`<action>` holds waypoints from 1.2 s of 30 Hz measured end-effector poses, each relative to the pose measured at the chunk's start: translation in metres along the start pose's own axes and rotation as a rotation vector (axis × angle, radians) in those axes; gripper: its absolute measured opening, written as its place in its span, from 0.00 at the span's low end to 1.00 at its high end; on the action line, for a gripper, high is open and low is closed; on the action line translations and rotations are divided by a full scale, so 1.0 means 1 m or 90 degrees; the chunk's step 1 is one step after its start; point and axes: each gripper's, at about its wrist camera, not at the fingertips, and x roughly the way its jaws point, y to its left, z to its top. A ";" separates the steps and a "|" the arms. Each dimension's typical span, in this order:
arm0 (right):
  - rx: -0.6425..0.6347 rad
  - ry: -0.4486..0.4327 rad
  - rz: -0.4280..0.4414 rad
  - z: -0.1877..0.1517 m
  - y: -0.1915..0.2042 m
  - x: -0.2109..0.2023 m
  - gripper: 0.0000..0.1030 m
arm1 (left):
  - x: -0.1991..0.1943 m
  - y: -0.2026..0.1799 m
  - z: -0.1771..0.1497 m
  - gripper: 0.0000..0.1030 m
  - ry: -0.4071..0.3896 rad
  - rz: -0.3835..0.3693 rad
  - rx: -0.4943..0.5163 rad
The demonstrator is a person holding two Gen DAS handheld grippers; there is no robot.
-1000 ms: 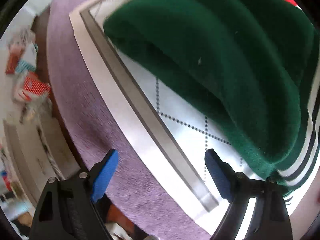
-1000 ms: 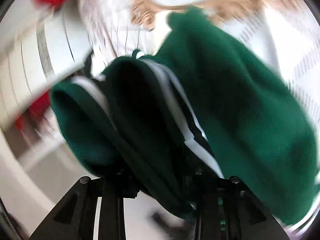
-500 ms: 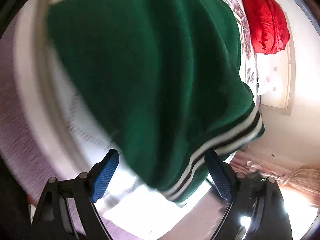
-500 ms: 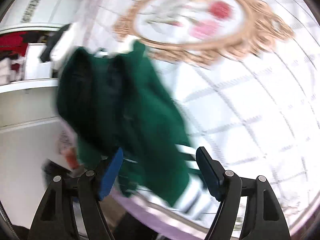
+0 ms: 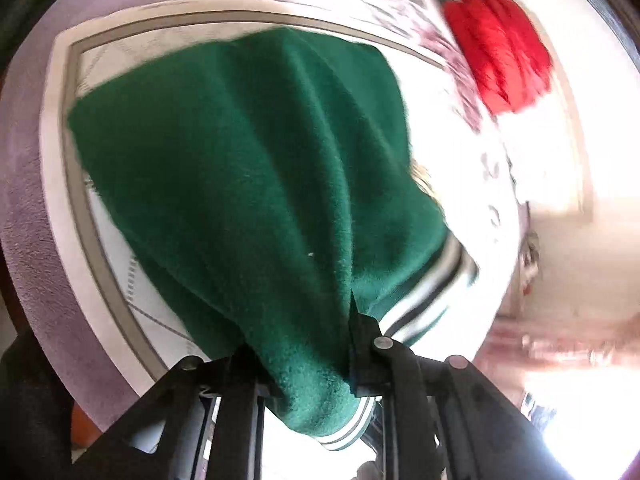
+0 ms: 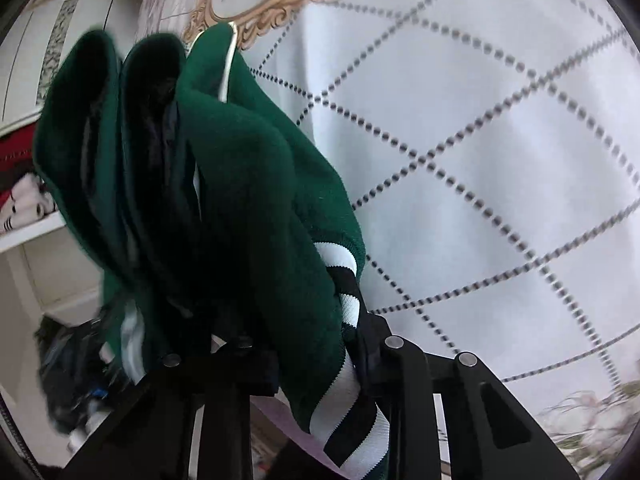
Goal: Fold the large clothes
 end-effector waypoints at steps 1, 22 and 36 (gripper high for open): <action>0.006 -0.001 0.005 -0.001 0.001 0.002 0.27 | 0.002 -0.009 -0.004 0.12 0.008 -0.004 0.014; -0.041 -0.159 -0.021 -0.005 0.031 -0.123 0.88 | 0.066 0.022 0.008 0.12 0.115 0.090 0.100; -0.059 -0.143 0.105 0.055 0.107 -0.071 0.13 | -0.014 0.010 0.034 0.81 0.127 0.061 0.119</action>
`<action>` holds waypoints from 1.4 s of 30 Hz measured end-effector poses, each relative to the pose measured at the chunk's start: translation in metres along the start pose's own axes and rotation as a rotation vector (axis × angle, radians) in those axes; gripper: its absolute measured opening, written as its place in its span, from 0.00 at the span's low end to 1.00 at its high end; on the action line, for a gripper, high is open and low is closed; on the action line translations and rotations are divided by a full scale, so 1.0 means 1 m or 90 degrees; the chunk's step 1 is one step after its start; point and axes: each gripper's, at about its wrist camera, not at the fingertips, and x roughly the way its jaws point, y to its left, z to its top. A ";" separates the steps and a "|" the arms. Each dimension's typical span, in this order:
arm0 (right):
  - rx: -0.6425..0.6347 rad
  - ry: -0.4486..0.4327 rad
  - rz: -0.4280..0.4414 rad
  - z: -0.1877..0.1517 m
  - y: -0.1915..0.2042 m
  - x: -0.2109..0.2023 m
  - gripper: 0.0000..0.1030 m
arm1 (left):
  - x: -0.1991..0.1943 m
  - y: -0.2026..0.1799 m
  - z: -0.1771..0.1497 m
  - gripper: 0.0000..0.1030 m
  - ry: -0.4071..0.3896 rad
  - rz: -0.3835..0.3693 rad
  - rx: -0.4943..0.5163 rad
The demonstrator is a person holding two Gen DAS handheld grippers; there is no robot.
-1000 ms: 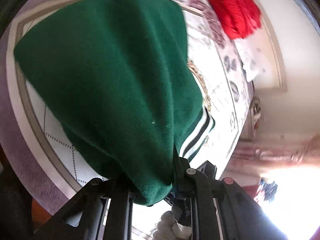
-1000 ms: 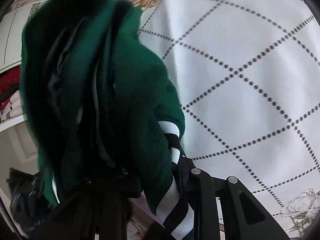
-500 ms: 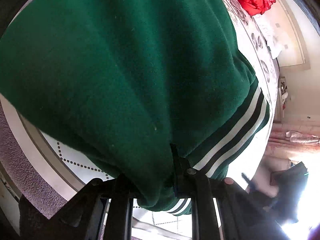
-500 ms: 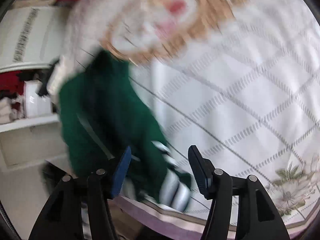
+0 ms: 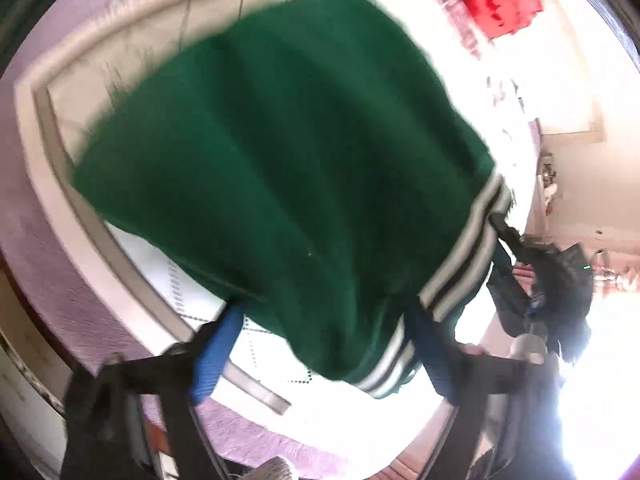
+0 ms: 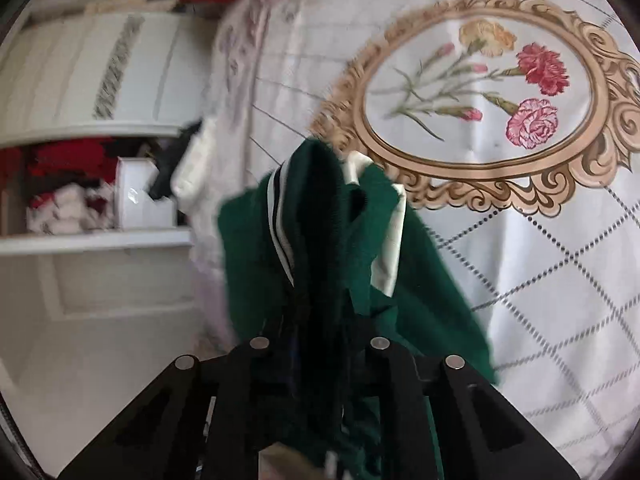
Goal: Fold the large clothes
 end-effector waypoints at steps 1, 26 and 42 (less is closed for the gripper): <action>0.028 -0.016 0.021 0.002 -0.003 -0.011 0.08 | -0.013 -0.002 0.002 0.81 -0.011 0.005 0.014; -0.053 -0.148 -0.151 0.013 0.075 -0.010 0.11 | 0.001 0.010 0.135 0.82 -0.023 0.196 0.207; -0.071 -0.084 -0.335 -0.033 0.086 -0.020 0.56 | 0.022 -0.014 0.102 0.89 0.010 0.217 0.321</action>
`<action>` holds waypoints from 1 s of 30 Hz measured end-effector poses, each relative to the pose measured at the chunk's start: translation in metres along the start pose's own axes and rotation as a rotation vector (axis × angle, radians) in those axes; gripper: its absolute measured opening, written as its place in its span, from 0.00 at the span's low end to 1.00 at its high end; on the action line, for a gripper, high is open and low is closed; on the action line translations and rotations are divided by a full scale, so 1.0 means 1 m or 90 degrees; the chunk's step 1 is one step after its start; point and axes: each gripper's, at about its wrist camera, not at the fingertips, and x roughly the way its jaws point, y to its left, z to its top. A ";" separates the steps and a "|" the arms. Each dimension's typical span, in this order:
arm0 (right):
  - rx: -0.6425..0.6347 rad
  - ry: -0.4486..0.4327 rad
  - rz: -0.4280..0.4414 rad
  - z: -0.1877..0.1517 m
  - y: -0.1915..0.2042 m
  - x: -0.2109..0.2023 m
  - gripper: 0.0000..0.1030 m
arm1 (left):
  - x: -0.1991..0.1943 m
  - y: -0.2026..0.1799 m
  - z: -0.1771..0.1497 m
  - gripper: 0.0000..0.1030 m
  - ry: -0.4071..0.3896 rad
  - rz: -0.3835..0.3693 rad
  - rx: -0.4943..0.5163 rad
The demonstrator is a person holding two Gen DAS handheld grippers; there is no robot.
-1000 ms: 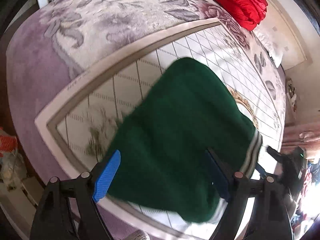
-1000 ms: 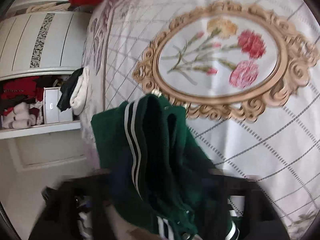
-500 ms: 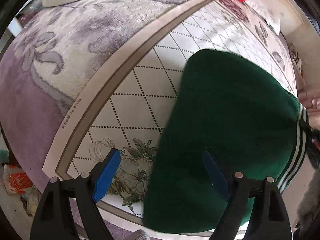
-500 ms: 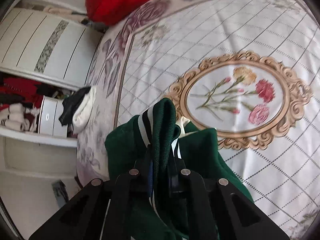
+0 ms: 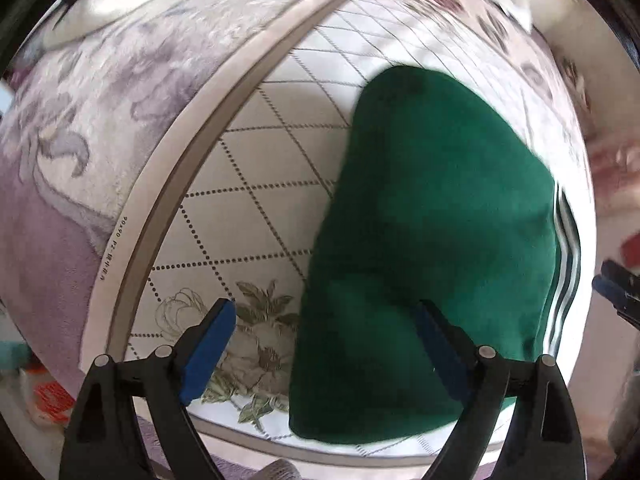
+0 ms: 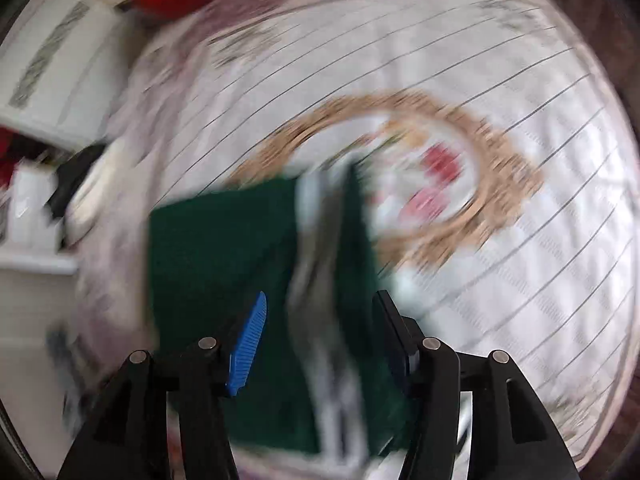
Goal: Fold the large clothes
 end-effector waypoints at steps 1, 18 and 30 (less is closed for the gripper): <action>-0.021 0.030 0.012 -0.017 0.010 0.007 0.56 | 0.006 -0.005 -0.006 0.89 0.007 0.026 0.022; -0.073 0.210 -0.032 -0.097 0.047 0.097 0.53 | 0.039 -0.032 -0.065 1.00 0.041 0.083 0.093; 0.010 0.052 -0.012 -0.015 0.035 0.023 0.50 | -0.013 -0.090 0.033 1.00 -0.062 0.085 0.102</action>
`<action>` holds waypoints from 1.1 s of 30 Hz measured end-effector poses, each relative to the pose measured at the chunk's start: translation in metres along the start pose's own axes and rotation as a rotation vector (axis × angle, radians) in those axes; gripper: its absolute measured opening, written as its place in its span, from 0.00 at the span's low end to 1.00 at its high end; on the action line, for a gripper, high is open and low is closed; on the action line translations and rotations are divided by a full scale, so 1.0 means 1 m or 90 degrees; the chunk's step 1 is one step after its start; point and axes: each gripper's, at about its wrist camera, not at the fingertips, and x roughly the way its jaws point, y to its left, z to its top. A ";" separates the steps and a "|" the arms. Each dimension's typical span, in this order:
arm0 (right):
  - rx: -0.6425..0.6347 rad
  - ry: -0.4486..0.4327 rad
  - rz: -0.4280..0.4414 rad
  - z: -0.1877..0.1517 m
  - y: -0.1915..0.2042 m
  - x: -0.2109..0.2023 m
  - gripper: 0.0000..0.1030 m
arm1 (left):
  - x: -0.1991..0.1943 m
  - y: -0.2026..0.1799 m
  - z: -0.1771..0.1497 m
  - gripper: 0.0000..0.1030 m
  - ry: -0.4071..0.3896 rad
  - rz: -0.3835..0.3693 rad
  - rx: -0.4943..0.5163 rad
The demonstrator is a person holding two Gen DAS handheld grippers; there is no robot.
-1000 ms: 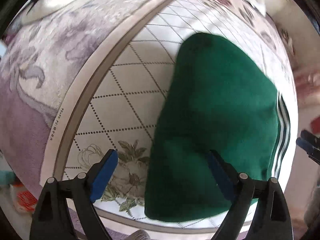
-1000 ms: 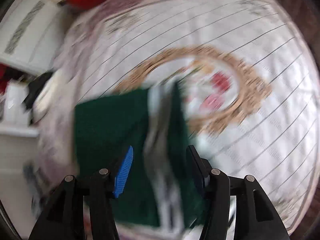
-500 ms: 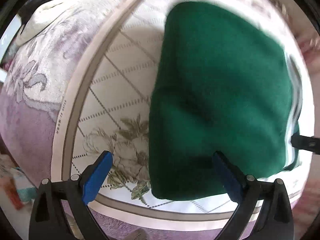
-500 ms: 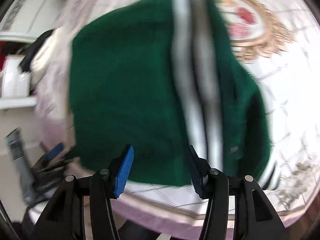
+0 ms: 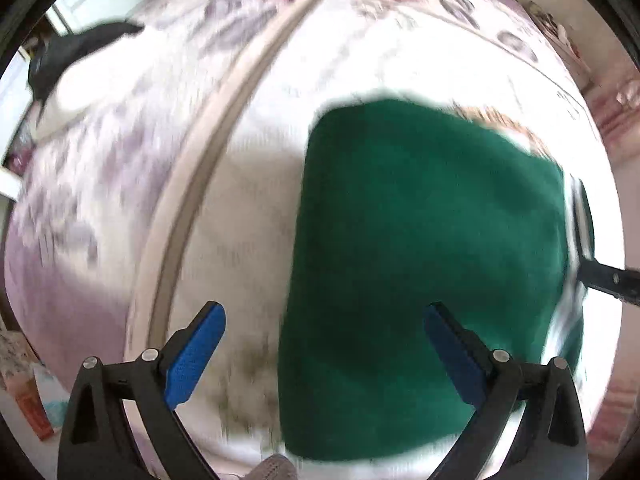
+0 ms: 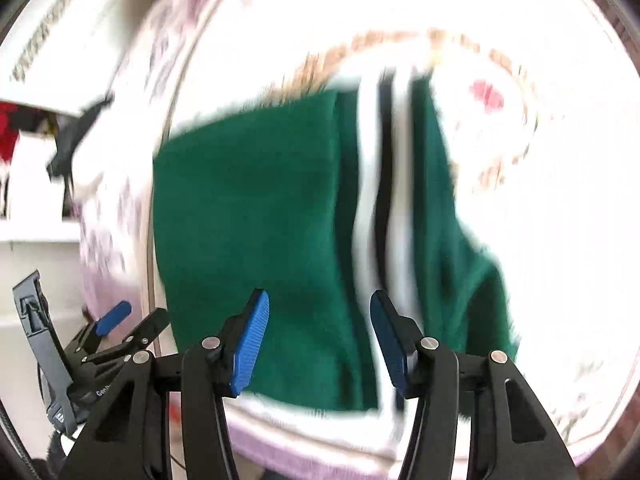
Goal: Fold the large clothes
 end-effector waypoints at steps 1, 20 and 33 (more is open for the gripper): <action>0.007 -0.010 -0.018 0.015 -0.006 0.005 0.39 | 0.016 -0.006 0.015 1.00 -0.004 0.014 0.008; 0.080 0.142 0.182 0.035 -0.138 0.084 0.95 | 0.070 0.074 -0.001 0.99 0.118 -0.222 -0.179; 0.076 0.148 0.339 0.035 -0.101 0.113 0.45 | 0.048 0.047 0.020 0.47 -0.011 -0.273 -0.146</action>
